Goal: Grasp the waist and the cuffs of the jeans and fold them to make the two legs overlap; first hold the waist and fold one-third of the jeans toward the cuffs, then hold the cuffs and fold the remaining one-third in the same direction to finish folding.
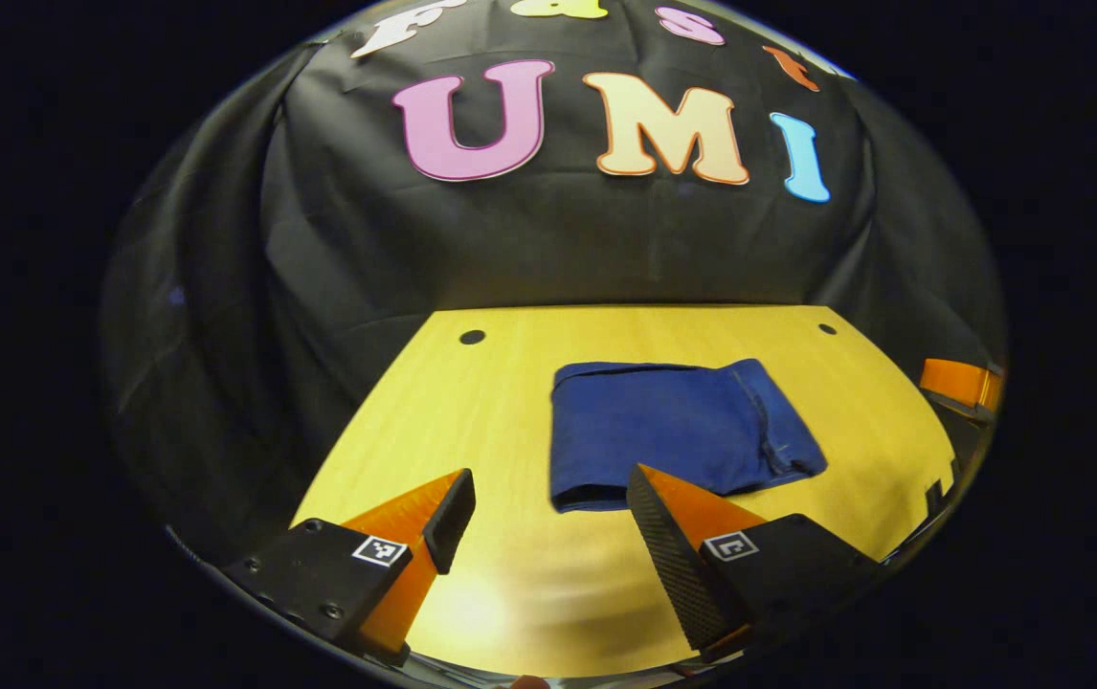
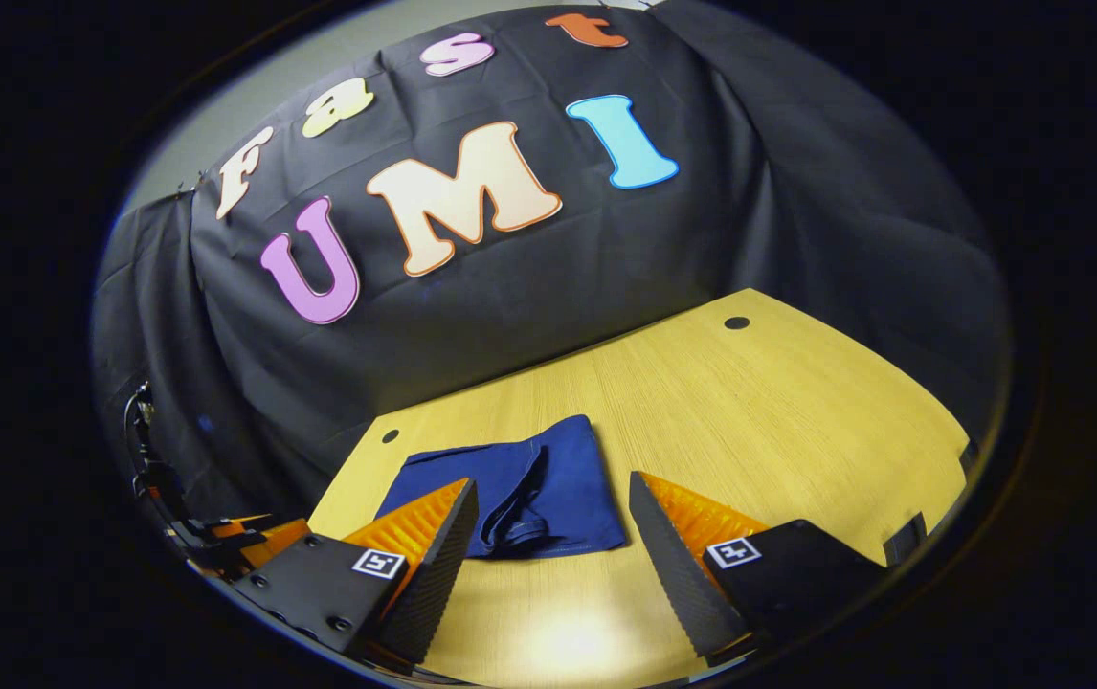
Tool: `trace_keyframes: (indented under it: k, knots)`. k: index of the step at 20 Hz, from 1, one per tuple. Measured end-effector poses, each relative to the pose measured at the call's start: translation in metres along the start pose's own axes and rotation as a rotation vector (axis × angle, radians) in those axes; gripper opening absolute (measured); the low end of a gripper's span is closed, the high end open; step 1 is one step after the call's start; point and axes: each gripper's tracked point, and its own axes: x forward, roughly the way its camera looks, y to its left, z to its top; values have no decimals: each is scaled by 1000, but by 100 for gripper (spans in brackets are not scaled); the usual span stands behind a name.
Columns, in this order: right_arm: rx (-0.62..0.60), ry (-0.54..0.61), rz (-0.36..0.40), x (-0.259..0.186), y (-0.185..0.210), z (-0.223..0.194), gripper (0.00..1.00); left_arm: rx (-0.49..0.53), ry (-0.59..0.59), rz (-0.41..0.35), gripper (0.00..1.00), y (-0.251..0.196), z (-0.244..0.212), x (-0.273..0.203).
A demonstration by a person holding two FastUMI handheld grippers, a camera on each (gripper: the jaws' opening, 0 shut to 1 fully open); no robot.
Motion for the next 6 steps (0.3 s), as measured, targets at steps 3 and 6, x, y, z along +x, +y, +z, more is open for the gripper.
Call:
trace_keyframes:
  k: [3, 6]
  knots:
    - [-10, -15, -23, -10, 14, -4, 98, 15, -2, -20, 96, 15, -4, 2]
    - [-2, -46, -54, -21, 21, -1, 98, 14, 0, -58, 96, 20, -5, 3]
